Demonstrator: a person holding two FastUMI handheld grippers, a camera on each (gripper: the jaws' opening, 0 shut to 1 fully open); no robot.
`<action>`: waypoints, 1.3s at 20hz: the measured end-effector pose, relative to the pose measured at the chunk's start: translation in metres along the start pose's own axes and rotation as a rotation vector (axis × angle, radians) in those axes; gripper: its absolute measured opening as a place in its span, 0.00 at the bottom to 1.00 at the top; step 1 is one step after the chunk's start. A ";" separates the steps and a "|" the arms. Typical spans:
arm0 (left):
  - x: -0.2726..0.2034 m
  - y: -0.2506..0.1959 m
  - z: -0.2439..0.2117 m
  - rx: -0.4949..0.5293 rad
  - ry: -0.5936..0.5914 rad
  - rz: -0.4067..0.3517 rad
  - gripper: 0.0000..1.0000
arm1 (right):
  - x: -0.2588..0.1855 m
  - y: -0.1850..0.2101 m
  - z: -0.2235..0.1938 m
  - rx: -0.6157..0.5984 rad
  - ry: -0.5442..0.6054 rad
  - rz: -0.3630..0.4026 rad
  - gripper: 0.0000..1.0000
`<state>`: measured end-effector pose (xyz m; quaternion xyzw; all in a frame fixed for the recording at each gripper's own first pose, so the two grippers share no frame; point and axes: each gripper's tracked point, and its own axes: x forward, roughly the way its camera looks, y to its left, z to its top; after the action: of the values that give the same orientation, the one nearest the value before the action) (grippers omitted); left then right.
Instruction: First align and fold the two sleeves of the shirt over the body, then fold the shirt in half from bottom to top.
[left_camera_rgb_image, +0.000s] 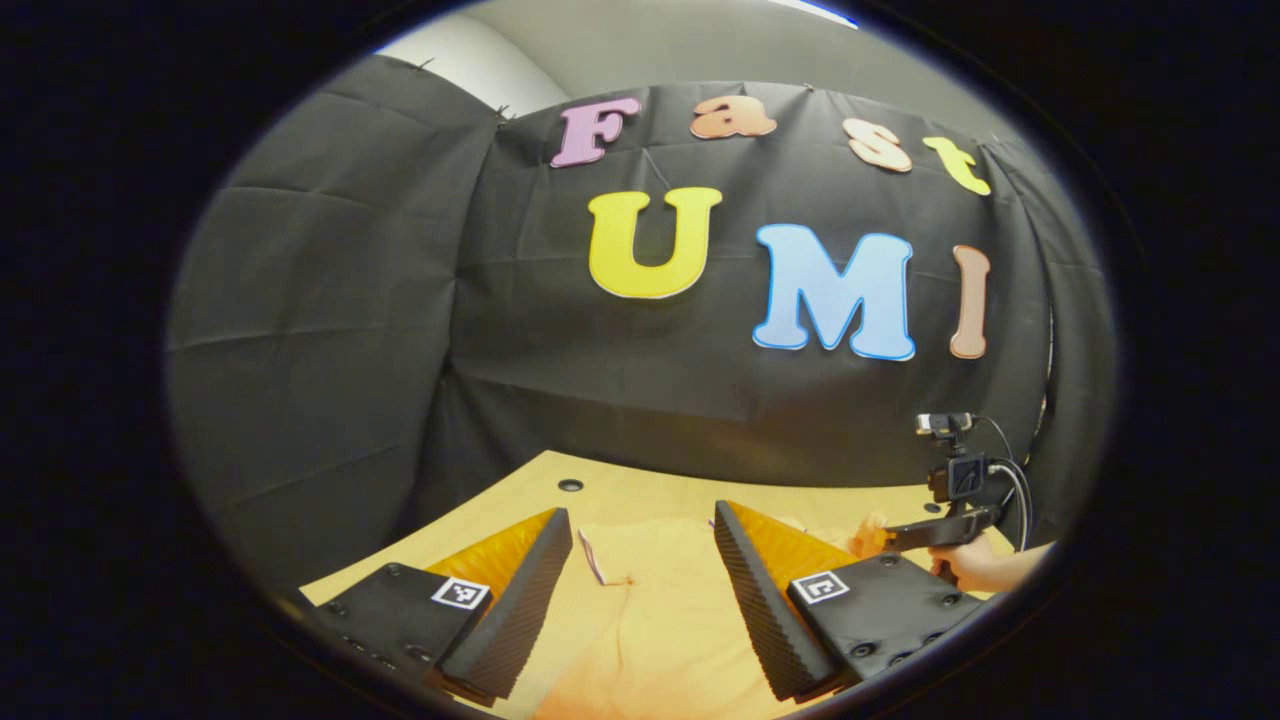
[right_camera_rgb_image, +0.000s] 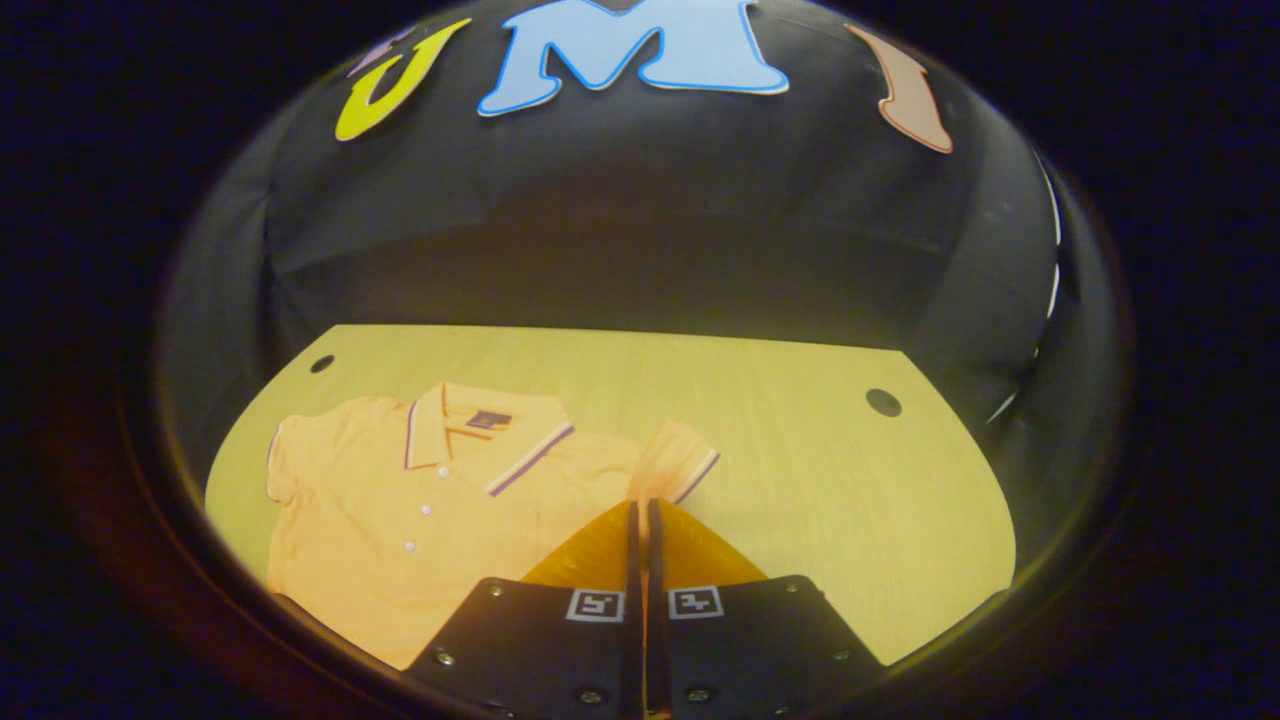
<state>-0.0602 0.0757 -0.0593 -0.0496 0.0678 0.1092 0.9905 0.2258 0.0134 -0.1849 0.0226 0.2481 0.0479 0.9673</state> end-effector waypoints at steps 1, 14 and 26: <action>0.005 0.003 -0.001 -0.003 0.004 0.001 0.94 | 0.002 0.008 0.000 -0.014 0.005 0.009 0.02; 0.066 0.060 -0.018 -0.018 0.039 -0.023 0.96 | 0.015 0.054 -0.022 -0.048 0.099 0.039 0.08; 0.159 0.039 -0.045 0.018 0.073 -0.221 0.94 | -0.079 0.079 0.018 0.015 -0.067 0.000 0.93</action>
<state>0.0789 0.1416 -0.1296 -0.0520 0.0990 -0.0034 0.9937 0.1586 0.0834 -0.1262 0.0312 0.2161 0.0454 0.9748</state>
